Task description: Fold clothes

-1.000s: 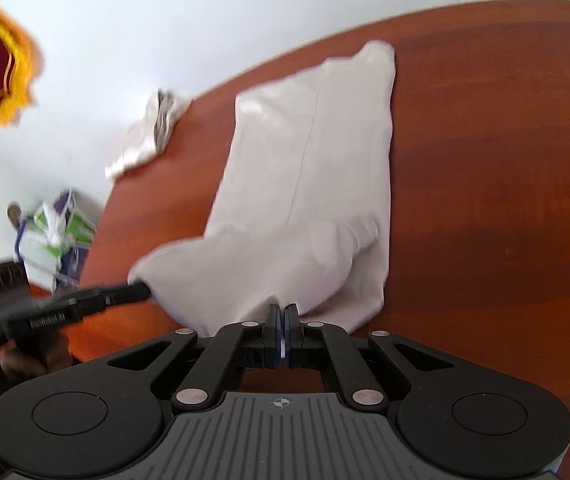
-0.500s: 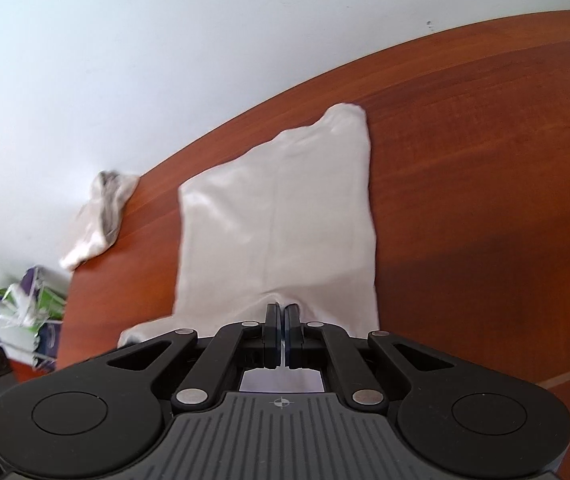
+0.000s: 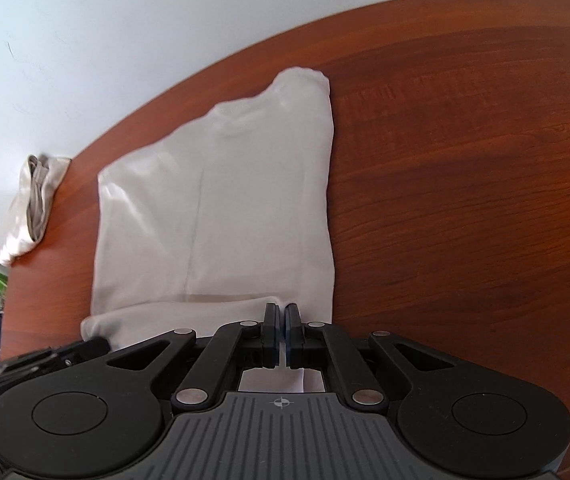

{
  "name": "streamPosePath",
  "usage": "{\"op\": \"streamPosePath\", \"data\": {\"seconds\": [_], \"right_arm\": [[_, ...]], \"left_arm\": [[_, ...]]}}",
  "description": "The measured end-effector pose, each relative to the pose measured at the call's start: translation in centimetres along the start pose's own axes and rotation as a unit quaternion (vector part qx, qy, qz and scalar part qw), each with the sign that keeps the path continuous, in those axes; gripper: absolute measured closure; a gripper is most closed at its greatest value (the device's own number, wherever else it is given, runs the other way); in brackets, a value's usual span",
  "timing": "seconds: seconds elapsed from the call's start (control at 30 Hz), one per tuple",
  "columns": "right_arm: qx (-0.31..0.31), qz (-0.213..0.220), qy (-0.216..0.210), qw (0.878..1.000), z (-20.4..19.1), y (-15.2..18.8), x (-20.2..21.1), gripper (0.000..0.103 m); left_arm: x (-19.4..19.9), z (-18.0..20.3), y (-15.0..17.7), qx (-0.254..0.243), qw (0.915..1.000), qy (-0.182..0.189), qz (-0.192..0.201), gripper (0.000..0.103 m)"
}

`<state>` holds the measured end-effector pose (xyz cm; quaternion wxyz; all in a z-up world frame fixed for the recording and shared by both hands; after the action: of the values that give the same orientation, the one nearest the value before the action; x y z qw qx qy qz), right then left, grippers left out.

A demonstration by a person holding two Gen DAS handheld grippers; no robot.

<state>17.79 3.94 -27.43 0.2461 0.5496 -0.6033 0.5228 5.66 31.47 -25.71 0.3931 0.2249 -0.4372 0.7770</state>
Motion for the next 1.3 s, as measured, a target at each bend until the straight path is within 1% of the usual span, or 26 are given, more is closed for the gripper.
{"op": "streamPosePath", "data": {"seconds": [0.07, 0.1, 0.17, 0.23, 0.33, 0.4, 0.53, 0.73, 0.83, 0.87, 0.9, 0.97, 1.0, 1.07, 1.1, 1.17, 1.2, 1.3], "right_arm": [[0.004, -0.001, 0.001, 1.0, 0.1, 0.2, -0.2, 0.097], [0.005, -0.001, 0.001, 1.0, 0.1, 0.3, -0.2, 0.094], [0.006, 0.005, 0.003, 1.0, 0.2, 0.2, 0.3, 0.091], [0.014, 0.011, 0.004, 1.0, 0.2, 0.2, 1.1, 0.09], [0.031, 0.022, 0.006, 0.999, 0.3, 0.1, 2.6, 0.089], [0.041, 0.03, 0.005, 0.999, 0.4, 0.3, 3.8, 0.089], [0.065, 0.041, 0.004, 0.997, 0.1, 1.2, 5.9, 0.088], [0.105, 0.044, -0.002, 0.993, -0.8, 3.4, 7.8, 0.086], [0.122, 0.041, -0.004, 0.992, -1.3, 4.9, 8.0, 0.085], [0.128, 0.041, -0.004, 0.991, -1.4, 5.5, 8.0, 0.083], [0.133, 0.039, -0.003, 0.99, -1.5, 6.1, 8.0, 0.079], [0.143, 0.036, -0.002, 0.989, -1.6, 7.3, 8.1, 0.074], [0.147, 0.036, -0.003, 0.988, -1.7, 8.0, 8.1, 0.073], [0.16, 0.037, 0.0, 0.986, -1.7, 9.1, 8.1, 0.071], [0.169, 0.04, 0.007, 0.985, -1.7, 9.7, 8.1, 0.066], [0.19, 0.051, 0.023, 0.98, -1.7, 10.8, 7.9, 0.06], [0.199, 0.055, 0.029, 0.978, -1.6, 11.2, 7.8, 0.059], [0.216, 0.059, 0.043, 0.974, -1.4, 12.2, 7.3, 0.058]], "left_arm": [[0.1, -0.3, -0.1, 0.006, 1.0, 0.005, 0.001, 0.093], [0.4, -0.3, -0.2, 0.012, 0.9999, 0.011, 0.005, 0.092], [1.3, -0.2, -0.5, 0.025, 0.9994, 0.022, 0.013, 0.079], [2.5, -0.3, -0.9, 0.034, 0.9987, 0.025, 0.027, 0.073], [5.0, -0.3, -1.5, 0.043, 0.9973, 0.021, 0.055, 0.07], [6.6, -0.2, -1.5, 0.039, 0.9966, 0.019, 0.07, 0.07], [9.1, 0.7, -0.5, 0.006, 0.9973, 0.005, 0.073, 0.07], [10.8, 2.6, 3.3, -0.042, 0.9982, 0.003, 0.044, 0.07], [10.8, 2.8, 5.5, -0.054, 0.9982, -0.008, 0.024, 0.07], [10.8, 2.9, 6.2, -0.058, 0.9981, -0.012, 0.017, 0.07], [10.8, 3.0, 6.9, -0.062, 0.9979, -0.016, 0.011, 0.07], [10.7, 3.2, 7.9, -0.078, 0.9966, -0.025, 0.004, 0.067], [10.7, 3.2, 8.3, -0.086, 0.9958, -0.03, 0.0, 0.067], [10.4, 3.1, 9.1, -0.106, 0.9937, -0.038, 0.001, 0.062], [10.3, 3.1, 9.2, -0.114, 0.9926, -0.041, 0.003, 0.059], [10.2, 3.1, 9.4, -0.131, 0.9903, -0.045, 0.008, 0.051], [10.2, 3.2, 9.3, -0.14, 0.9888, -0.049, 0.013, 0.05], [10.3, 3.2, 9.0, -0.167, 0.9833, -0.066, 0.03, 0.041]]}}
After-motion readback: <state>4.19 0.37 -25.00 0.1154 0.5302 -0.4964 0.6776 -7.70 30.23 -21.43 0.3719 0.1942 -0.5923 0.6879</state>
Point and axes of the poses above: each gripper's, at about its wrist camera, not at the fingertips, and x roughly against the way its jaws point, z to its right, y to its underside, the point moved 6 cm from there along -x, roughly the way its jaws point, and after that the axes turned 8 degrees about y, right-handed, at the moved point
